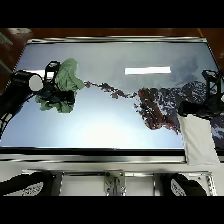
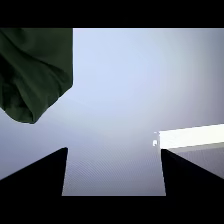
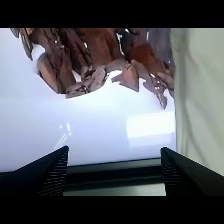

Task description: Fold the shirts.

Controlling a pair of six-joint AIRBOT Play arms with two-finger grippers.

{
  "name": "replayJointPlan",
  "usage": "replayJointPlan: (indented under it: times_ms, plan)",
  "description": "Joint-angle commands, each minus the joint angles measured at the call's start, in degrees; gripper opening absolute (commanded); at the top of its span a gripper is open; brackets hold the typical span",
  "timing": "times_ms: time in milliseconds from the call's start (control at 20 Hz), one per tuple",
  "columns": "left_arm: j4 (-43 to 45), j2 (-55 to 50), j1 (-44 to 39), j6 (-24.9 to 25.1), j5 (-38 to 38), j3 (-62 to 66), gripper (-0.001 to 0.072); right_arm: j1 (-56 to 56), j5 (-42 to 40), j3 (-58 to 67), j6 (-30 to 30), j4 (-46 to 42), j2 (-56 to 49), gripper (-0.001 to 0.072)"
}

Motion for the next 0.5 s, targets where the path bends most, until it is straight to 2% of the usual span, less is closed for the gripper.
replayJointPlan:
  times_ms: [0,250,450]
  plan:
    - [-0.2,0.0,-0.1,0.0,1.8,0.0,0.0715,0.0,-3.4,0.0,0.9,0.1,0.0,0.0678]
    - [-6.0,-0.1,-0.2,0.0,5.2,0.0,0.0714,0.0,-2.8,0.0,0.9,1.4,0.0,0.0678]
    - [-6.0,-1.9,-0.1,1.9,14.5,0.0,0.0715,0.0,-6.2,0.0,0.9,1.6,0.0,0.0678]
